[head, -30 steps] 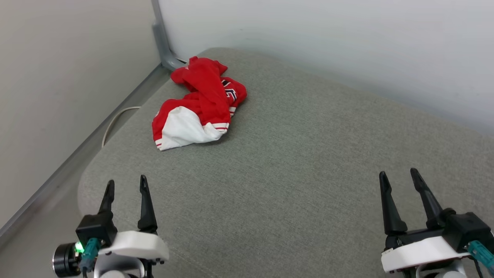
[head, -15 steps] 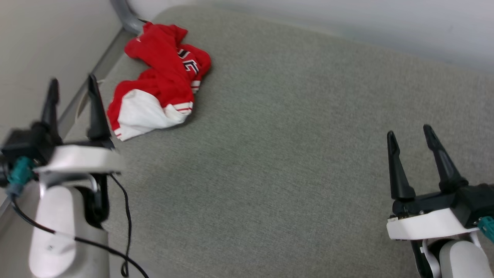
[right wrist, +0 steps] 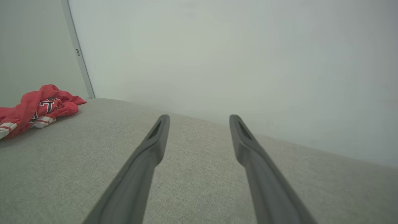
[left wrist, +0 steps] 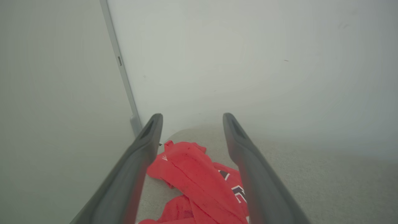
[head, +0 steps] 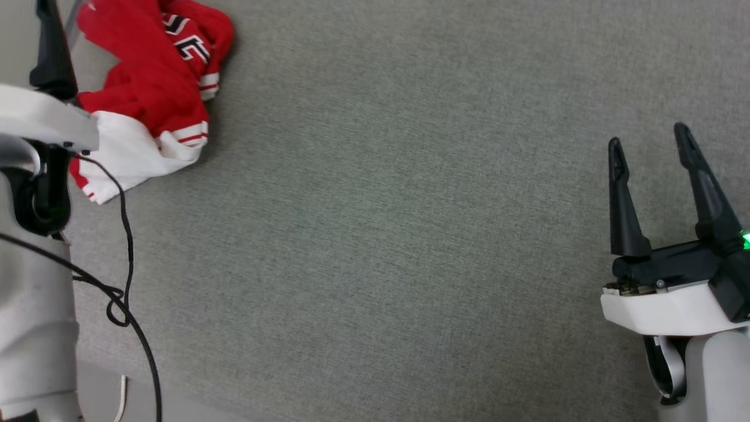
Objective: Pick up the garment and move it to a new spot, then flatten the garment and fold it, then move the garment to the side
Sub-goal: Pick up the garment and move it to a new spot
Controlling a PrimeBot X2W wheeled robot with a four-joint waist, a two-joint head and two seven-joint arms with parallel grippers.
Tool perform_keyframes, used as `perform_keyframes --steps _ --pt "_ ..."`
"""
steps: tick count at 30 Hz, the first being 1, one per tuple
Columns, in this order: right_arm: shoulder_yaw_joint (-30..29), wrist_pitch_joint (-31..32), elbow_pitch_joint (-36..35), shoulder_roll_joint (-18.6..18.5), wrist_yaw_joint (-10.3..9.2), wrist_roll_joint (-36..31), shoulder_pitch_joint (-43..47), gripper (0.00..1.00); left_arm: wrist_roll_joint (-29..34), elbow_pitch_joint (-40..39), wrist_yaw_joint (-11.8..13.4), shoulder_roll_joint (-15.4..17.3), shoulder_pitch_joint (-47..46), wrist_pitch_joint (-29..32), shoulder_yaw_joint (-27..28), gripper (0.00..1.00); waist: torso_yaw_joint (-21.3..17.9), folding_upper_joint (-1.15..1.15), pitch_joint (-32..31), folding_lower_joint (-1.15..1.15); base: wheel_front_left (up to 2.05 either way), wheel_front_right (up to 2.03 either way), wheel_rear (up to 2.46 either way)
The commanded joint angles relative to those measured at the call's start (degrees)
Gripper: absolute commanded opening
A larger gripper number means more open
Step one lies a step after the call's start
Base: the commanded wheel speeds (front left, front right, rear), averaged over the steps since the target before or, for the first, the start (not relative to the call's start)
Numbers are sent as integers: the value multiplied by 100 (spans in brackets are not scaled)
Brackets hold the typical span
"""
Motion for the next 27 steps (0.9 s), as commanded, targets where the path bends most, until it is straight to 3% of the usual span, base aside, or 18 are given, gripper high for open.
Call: perform_keyframes --steps 1,8,13,19,27 --pt "-21 -14 -68 -19 -4 -46 -104 100 -203 110 -6 125 -122 293 -158 100 -120 0 161 -2 0 0 0" --pt "-31 -14 -195 -40 -4 -64 -217 100 -1350 587 -6 759 -421 2126 -853 100 -230 0 343 -2 0 0 0" --pt "-31 -14 -242 -37 -4 -65 -314 100 -1808 863 -7 1066 -475 3046 -1242 100 -330 0 471 -2 0 0 0" --pt "-33 -14 -262 -37 -4 -64 -373 100 -2237 1290 -8 1293 -456 3948 -1707 100 -462 0 596 -2 0 0 0" --pt "-45 -14 -289 -32 -4 -59 -407 100 -2543 1779 -8 1352 -309 4808 -2353 100 -579 0 695 -2 0 0 0"
